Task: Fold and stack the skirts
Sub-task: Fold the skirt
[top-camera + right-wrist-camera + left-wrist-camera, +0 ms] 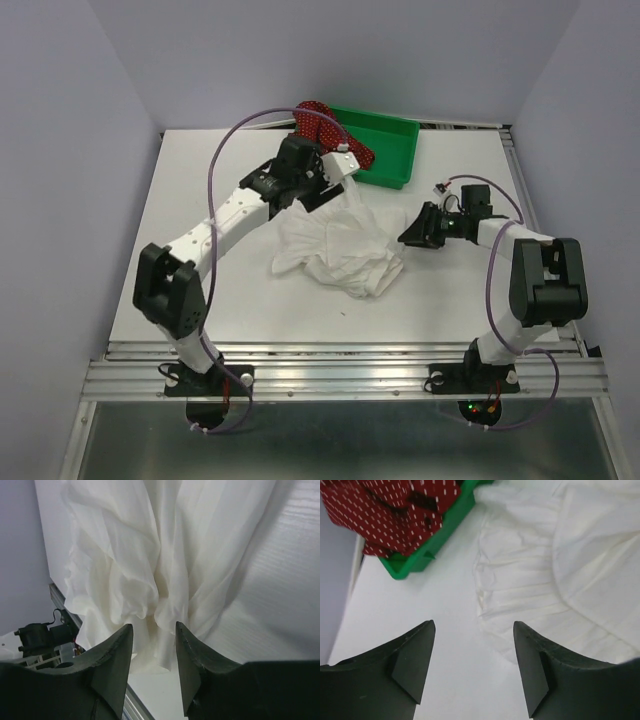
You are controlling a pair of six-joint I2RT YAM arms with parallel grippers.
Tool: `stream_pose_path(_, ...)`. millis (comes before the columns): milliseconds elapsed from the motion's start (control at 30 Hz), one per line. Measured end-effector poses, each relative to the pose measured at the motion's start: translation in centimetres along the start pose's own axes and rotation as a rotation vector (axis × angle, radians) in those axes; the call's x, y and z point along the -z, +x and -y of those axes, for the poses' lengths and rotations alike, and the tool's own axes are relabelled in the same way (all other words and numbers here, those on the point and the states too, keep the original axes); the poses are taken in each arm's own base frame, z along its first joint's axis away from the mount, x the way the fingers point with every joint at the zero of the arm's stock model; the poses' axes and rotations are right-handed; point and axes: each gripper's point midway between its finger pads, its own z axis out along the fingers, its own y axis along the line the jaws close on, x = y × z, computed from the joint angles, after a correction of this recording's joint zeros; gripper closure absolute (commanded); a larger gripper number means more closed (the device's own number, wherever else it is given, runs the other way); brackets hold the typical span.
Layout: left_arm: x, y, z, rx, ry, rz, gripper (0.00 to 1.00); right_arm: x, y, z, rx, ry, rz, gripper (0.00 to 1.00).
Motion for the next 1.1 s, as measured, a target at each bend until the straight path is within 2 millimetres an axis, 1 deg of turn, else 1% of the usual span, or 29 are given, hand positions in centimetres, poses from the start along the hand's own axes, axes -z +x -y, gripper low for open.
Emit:
stream_pose_path(33,1.7,-2.2,0.6,-0.027,-0.014,0.048,0.01,-0.1,-0.4,-0.2,0.003,-0.008,0.015,0.57)
stream_pose_path(67,3.5,-4.4,1.9,-0.053,-0.015,0.100,0.01,-0.1,-0.8,-0.3,0.003,-0.014,0.027,0.57)
stream_pose_path(100,4.8,-6.0,3.2,-0.067,-0.008,0.143,0.01,-0.2,-1.0,-0.5,-0.005,-0.017,0.035,0.57)
stream_pose_path(133,6.3,-7.8,5.3,-0.089,0.007,0.187,0.01,-0.3,-1.3,-0.5,-0.006,-0.022,0.047,0.58)
stream_pose_path(167,7.3,-9.1,7.7,-0.108,0.033,0.218,0.01,-0.4,-1.3,-0.4,-0.004,-0.026,0.056,0.58)
stream_pose_path(200,7.8,-9.9,10.0,-0.111,0.061,0.235,0.01,-0.6,-1.2,-0.3,-0.010,-0.029,0.058,0.57)
stream_pose_path(233,8.0,-10.5,13.0,-0.116,0.102,0.243,0.01,-0.8,-0.9,-0.2,-0.021,-0.032,0.056,0.56)
stream_pose_path(267,8.0,-10.5,14.8,-0.124,0.130,0.240,0.01,-1.1,-0.4,0.2,-0.042,-0.031,0.049,0.55)
stream_pose_path(300,7.4,-10.0,17.0,-0.122,0.161,0.214,0.01,-1.2,-0.1,0.4,-0.056,-0.032,0.045,0.55)
stream_pose_path(333,6.5,-9.2,18.9,-0.118,0.183,0.178,0.01,-1.5,0.4,0.6,-0.078,-0.033,0.037,0.54)
stream_pose_path(367,5.8,-8.5,20.1,-0.113,0.193,0.149,0.01,-1.6,0.7,0.6,-0.091,-0.034,0.032,0.53)
stream_pose_path(400,4.7,-7.4,21.7,-0.121,0.207,0.104,0.02,-1.8,1.0,0.7,-0.099,-0.036,0.026,0.53)
stream_pose_path(467,3.3,-5.9,23.7,-0.122,0.216,0.044,0.03,-2.1,1.3,0.7,-0.109,-0.040,0.017,0.54)
stream_pose_path(567,1.8,-4.7,25.9,-0.120,0.212,-0.009,0.10,-2.5,1.8,1.0,-0.128,-0.038,0.003,0.56)
stream_pose_path(667,0.5,-4.1,27.4,-0.117,0.201,-0.043,0.11,-2.7,2.9,1.5,-0.157,-0.031,-0.017,0.62)
stream_pose_path(733,-0.1,-3.9,28.0,-0.116,0.196,-0.057,0.07,-2.7,3.6,1.8,-0.179,-0.026,-0.029,0.66)
stream_pose_path(767,-0.6,-3.8,28.4,-0.117,0.193,-0.064,0.02,-2.8,3.9,2.0,-0.193,-0.023,-0.034,0.68)
stream_pose_path(800,-0.8,-3.7,28.6,-0.118,0.192,-0.070,0.02,-2.8,4.1,2.1,-0.202,-0.023,-0.037,0.69)
stream_pose_path(900,-0.8,-3.5,29.1,-0.121,0.195,-0.077,0.01,-2.9,4.4,2.1,-0.215,-0.026,-0.041,0.75)
stream_pose_path(1100,-1.0,-3.5,29.4,-0.123,0.173,-0.078,0.02,-3.0,4.3,1.7,-0.238,-0.047,-0.042,0.87)
